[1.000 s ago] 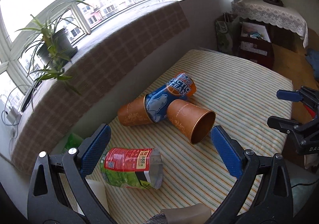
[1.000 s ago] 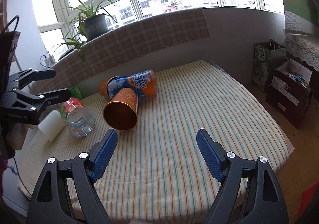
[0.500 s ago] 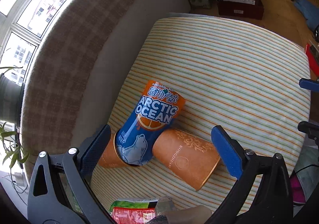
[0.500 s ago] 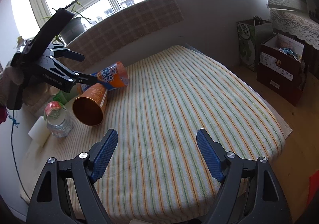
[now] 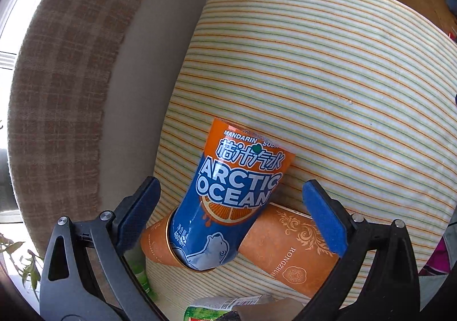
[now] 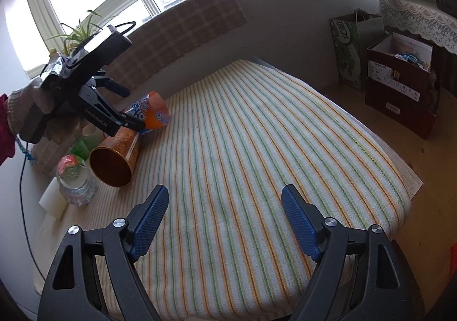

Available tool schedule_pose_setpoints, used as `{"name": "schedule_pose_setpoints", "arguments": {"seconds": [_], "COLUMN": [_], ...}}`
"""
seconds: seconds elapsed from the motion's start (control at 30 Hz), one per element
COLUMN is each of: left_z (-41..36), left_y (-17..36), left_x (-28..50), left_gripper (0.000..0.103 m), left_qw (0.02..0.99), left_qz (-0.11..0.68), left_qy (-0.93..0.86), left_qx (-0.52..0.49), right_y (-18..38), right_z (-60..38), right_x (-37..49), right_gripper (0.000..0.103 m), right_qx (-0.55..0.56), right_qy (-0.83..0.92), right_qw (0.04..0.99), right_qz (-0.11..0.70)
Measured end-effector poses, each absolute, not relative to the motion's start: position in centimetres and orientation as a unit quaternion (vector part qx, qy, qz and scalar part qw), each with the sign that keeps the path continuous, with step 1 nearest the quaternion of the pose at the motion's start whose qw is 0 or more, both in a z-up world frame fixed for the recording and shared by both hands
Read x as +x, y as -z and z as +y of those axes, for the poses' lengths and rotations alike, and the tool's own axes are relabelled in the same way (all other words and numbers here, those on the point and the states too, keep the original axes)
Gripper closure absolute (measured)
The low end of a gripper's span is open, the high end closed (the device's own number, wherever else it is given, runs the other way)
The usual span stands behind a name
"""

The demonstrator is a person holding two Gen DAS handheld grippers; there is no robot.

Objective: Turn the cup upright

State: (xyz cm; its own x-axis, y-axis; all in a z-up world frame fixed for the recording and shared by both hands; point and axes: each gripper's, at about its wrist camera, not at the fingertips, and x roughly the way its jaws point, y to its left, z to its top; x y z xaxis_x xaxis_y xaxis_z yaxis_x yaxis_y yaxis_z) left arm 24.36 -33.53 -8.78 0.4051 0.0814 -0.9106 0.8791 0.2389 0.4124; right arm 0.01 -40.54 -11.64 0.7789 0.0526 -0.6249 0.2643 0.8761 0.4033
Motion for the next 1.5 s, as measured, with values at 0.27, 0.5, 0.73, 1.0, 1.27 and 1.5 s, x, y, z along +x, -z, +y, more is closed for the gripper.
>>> {"name": "schedule_pose_setpoints", "arguments": {"seconds": [0.27, 0.5, 0.73, 1.0, 1.27, 1.5], "left_z": [-34.2, -35.0, -37.0, -39.5, -38.3, -36.5], "left_y": [11.0, 11.6, 10.6, 7.9, 5.9, 3.0], "left_x": [25.2, 25.9, 25.9, 26.0, 24.0, 21.7], "left_gripper": [0.008, 0.027, 0.031, 0.033, 0.036, 0.039], "left_qw": [0.632, 0.634, 0.65, 0.679, 0.701, 0.721], "left_qz": [0.463, 0.46, 0.444, 0.424, 0.397, 0.371], "left_qy": [0.3, 0.297, 0.31, 0.33, 0.346, 0.36], "left_qx": [0.544, 0.545, 0.534, 0.501, 0.482, 0.462], "right_y": [11.8, 11.9, 12.0, 12.0, 12.0, 11.8], "right_z": [-40.8, -40.8, -40.7, -40.6, -40.5, -40.2], "right_x": [0.0, 0.1, 0.1, 0.0, 0.0, -0.4], "right_gripper": [0.022, 0.022, 0.022, 0.022, 0.022, 0.022], "right_qx": [0.246, 0.245, 0.24, 0.235, 0.232, 0.236], "right_qy": [0.057, 0.058, 0.061, 0.063, 0.067, 0.066], "right_qw": [0.91, 0.909, 0.91, 0.91, 0.91, 0.908], "right_qz": [0.33, 0.332, 0.333, 0.335, 0.337, 0.339]}}
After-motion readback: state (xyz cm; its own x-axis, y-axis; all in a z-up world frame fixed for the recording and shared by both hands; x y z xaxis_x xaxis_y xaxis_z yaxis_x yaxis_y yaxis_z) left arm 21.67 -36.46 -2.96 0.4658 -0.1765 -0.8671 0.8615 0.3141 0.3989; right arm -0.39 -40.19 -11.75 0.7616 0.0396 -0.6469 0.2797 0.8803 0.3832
